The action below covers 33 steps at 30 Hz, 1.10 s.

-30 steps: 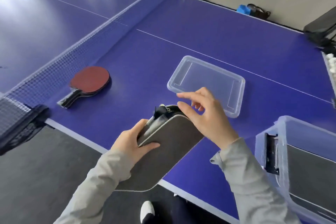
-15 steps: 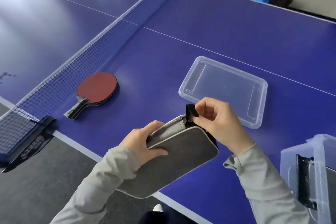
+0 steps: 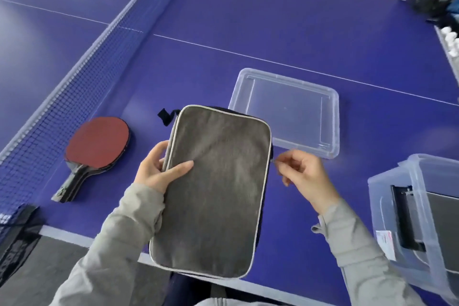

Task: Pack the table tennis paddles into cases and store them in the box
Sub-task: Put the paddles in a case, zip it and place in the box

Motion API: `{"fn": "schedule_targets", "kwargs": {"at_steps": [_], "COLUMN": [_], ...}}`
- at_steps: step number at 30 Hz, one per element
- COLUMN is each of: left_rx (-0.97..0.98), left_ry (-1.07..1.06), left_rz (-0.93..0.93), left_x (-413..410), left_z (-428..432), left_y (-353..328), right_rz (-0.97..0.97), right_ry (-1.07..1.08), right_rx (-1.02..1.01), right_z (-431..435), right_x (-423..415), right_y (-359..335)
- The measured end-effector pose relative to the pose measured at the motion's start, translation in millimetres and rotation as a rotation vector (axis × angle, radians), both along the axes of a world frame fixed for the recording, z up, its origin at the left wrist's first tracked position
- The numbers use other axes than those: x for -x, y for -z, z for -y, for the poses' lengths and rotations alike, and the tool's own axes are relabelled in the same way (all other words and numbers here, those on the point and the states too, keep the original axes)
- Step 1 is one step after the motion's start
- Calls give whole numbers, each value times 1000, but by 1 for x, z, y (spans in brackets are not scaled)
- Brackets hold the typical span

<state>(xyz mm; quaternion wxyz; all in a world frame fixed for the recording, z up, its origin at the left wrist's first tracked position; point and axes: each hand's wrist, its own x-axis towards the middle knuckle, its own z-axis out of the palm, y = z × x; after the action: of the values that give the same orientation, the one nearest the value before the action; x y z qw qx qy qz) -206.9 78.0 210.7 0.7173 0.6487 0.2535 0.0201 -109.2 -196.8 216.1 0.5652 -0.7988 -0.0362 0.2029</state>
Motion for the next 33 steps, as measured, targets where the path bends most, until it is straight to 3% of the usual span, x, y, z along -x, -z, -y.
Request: {"fn": "schedule_targets", "kwargs": {"at_steps": [10, 17, 26, 30, 33], "left_rx": [128, 204, 288, 245, 295], "left_ry": [-395, -626, -639, -331, -140], "left_rz": [-176, -232, -327, -368, -316], "left_x": [-21, -30, -11, 1, 5], "left_z": [-70, -42, -49, -69, -58], "left_y": [19, 30, 37, 51, 49], "right_rz": [250, 527, 226, 99, -283], "right_ry": [150, 219, 337, 713, 550], "right_rx": [177, 234, -15, -223, -511], "right_z": [-69, -139, -171, -124, -101], "right_x": [82, 159, 177, 147, 122], "right_y": [5, 23, 22, 10, 0]}}
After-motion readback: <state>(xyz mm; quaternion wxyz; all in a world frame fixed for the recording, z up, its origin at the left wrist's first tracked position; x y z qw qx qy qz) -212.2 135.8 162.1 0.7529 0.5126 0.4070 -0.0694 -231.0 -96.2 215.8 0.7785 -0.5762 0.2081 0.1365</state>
